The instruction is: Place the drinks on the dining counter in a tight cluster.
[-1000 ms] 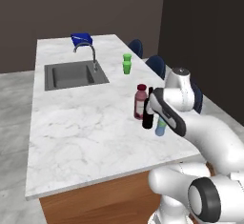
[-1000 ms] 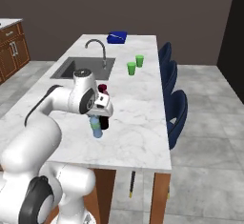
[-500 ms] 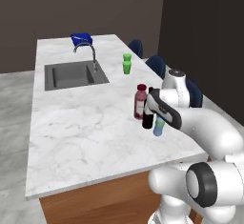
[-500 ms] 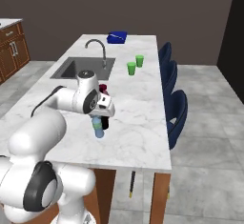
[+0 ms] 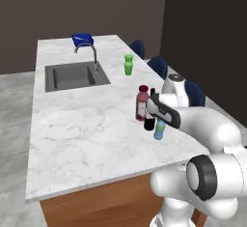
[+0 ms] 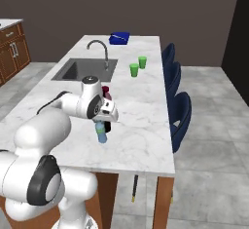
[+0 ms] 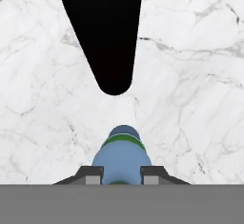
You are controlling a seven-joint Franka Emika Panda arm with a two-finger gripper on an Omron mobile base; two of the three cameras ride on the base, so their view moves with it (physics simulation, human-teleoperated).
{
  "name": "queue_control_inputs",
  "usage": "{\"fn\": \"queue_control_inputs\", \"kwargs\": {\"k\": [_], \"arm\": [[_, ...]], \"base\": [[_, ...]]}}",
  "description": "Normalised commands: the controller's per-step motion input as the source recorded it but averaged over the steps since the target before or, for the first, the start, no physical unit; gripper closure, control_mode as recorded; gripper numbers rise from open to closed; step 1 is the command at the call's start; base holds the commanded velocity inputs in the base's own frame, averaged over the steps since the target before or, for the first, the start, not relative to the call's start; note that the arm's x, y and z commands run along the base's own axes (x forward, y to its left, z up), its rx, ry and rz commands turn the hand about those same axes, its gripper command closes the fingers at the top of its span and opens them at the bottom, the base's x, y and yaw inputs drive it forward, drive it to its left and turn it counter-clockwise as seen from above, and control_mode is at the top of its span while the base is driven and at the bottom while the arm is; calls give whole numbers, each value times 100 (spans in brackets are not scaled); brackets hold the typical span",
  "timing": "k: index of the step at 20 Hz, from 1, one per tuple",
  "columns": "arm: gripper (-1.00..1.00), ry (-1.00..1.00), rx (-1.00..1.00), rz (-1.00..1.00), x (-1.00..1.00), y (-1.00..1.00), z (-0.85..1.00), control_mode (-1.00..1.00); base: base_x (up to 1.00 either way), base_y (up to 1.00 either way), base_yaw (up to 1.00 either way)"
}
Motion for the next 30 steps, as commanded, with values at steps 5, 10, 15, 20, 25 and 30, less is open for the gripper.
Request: {"fn": "queue_control_inputs", "kwargs": {"k": [5, 10, 15, 20, 25, 30], "arm": [[100, 0, 0, 0, 0, 0, -14, -100], [100, 0, 0, 0, 2, 0, -10, -100], [100, 0, 0, 0, 4, 0, -12, -100], [100, 0, 0, 0, 2, 0, -9, -100], [100, 0, 0, 0, 0, 0, 0, -100], [-100, 0, 0, 0, 0, 0, 0, -100]], "base": [[0, 0, 0], [0, 0, 0], [0, 0, 0], [0, 0, 0], [0, 0, 0], [0, 0, 0]]}}
